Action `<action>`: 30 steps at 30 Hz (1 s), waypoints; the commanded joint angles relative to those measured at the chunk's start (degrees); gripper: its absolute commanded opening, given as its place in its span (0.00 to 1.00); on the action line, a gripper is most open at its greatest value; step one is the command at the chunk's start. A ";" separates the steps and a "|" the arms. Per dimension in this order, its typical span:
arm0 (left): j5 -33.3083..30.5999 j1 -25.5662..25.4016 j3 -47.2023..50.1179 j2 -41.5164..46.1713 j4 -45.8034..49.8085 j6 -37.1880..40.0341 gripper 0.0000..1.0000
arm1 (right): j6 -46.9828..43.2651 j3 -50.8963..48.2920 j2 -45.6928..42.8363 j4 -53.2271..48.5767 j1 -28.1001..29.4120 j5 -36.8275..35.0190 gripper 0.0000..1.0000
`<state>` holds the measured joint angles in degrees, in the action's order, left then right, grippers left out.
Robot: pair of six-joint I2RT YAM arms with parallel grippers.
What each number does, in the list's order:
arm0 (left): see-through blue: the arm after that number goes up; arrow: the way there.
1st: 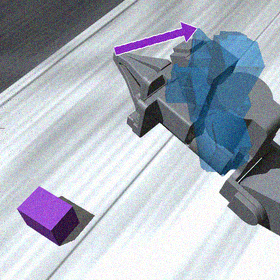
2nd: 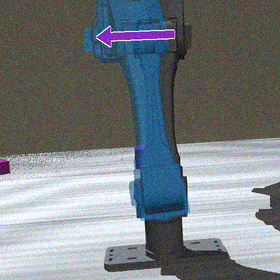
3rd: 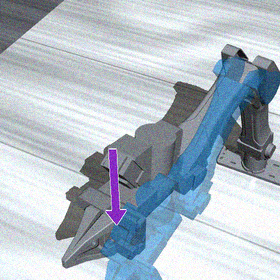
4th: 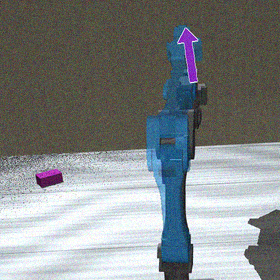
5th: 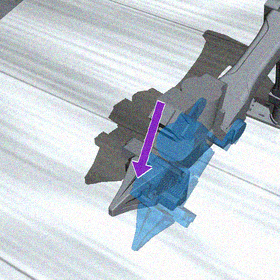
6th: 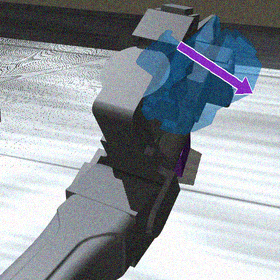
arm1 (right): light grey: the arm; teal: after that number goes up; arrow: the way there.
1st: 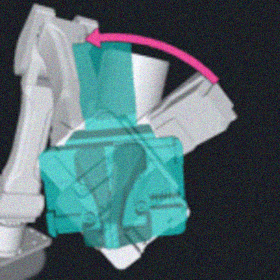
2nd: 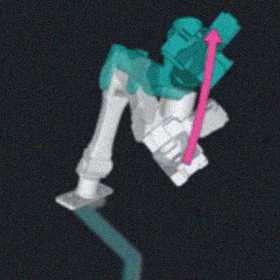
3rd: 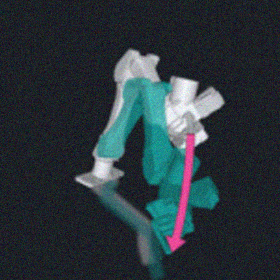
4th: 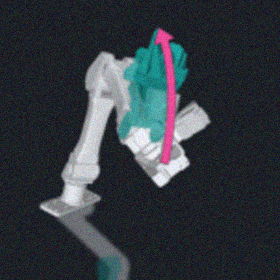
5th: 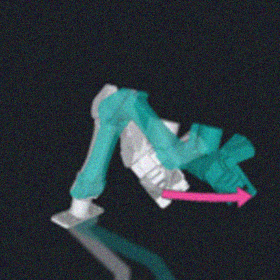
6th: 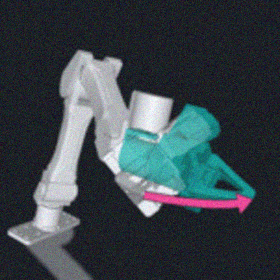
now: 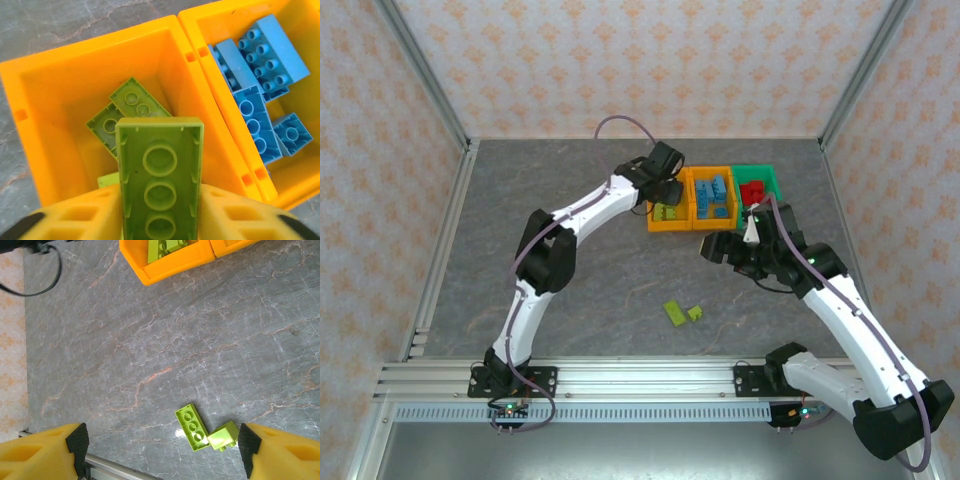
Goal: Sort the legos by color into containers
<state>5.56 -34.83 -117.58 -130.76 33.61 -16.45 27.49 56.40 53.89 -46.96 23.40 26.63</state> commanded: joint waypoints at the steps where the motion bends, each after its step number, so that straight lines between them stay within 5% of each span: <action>1: -0.79 -0.33 -6.05 0.04 4.21 -2.64 0.50 | 0.99 -0.31 -1.74 0.20 0.29 -2.26 0.81; 7: 3.10 -0.41 -1.57 7.29 2.32 -2.74 0.54 | 0.60 -1.29 -2.04 -2.52 0.60 -5.60 0.81; 15: 5.11 -2.86 29.21 38.89 -7.85 1.25 0.53 | 0.64 -3.10 3.93 -4.33 14.19 -16.77 0.83; 22: 0.49 -10.17 39.56 59.99 5.34 14.99 0.54 | 1.12 -5.90 14.68 -0.12 26.53 -20.53 0.84; 30: 2.44 -11.94 43.01 72.40 19.66 22.73 0.73 | 3.41 -10.71 25.38 6.78 27.89 -25.91 0.78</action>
<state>7.90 -46.50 -76.60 -60.36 45.08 0.47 29.06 46.96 78.11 -43.86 51.09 5.98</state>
